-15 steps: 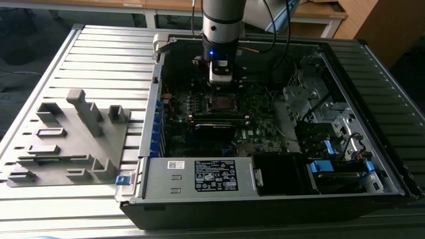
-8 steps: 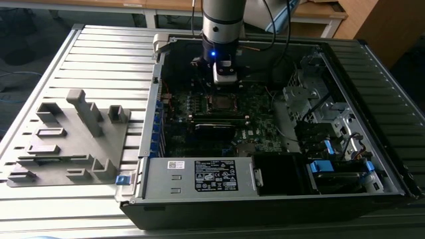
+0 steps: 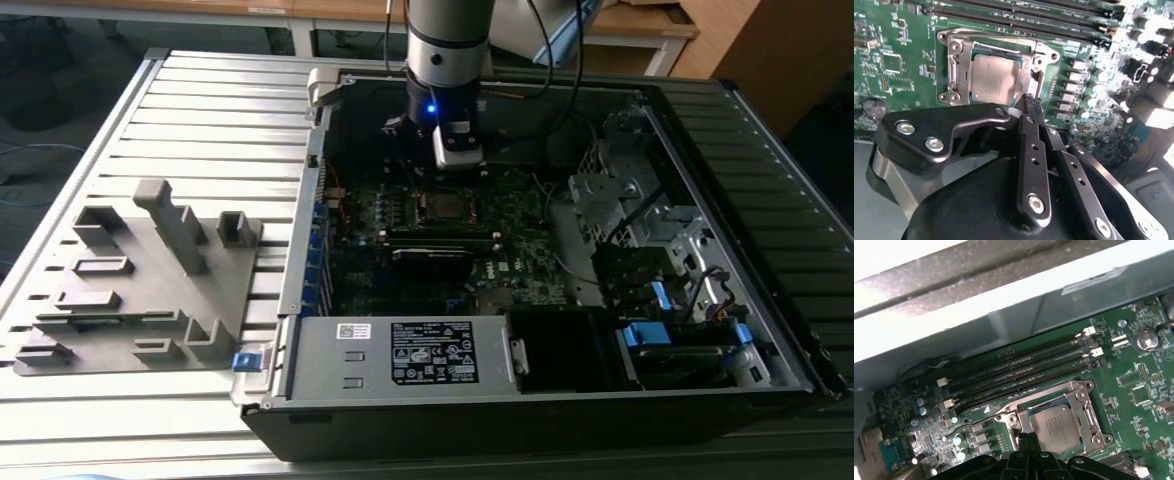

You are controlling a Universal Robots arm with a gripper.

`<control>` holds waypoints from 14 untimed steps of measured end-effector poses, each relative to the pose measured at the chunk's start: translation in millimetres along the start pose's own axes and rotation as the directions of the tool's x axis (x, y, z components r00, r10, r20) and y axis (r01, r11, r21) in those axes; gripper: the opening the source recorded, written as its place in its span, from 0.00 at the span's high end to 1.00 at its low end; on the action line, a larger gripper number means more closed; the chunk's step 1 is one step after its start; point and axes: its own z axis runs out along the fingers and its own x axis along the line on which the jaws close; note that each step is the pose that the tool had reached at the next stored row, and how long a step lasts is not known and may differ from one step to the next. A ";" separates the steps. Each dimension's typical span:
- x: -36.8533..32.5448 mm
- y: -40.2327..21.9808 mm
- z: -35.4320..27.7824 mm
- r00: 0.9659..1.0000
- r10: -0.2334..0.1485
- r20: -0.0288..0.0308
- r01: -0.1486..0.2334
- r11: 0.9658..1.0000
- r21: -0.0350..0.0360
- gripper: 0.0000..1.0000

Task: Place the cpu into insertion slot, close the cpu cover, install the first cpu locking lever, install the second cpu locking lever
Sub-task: 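Close the cpu cover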

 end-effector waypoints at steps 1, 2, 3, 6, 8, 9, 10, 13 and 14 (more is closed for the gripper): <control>0.0 0.0 0.3 1.000 -0.015 0.000 0.015 1.000 0.000 0.89; 0.0 0.0 0.5 1.000 -0.031 0.000 0.031 1.000 0.000 0.89; 0.0 -0.1 0.5 0.999 -0.046 -0.001 0.046 0.999 0.000 0.89; 0.0 -0.1 0.7 0.998 -0.057 0.000 0.057 0.998 0.000 0.89; -0.1 0.0 0.9 0.998 -0.068 0.003 0.068 0.998 -0.002 0.89; 0.0 0.0 0.9 0.998 -0.070 0.003 0.070 0.998 -0.002 0.89; 0.1 -0.1 0.9 0.998 -0.070 0.003 0.070 0.998 -0.002 0.89; 0.3 -0.1 0.9 0.998 -0.070 0.004 0.070 0.998 -0.002 0.89; 0.3 -0.1 0.9 0.998 -0.070 0.004 0.070 0.998 -0.002 0.89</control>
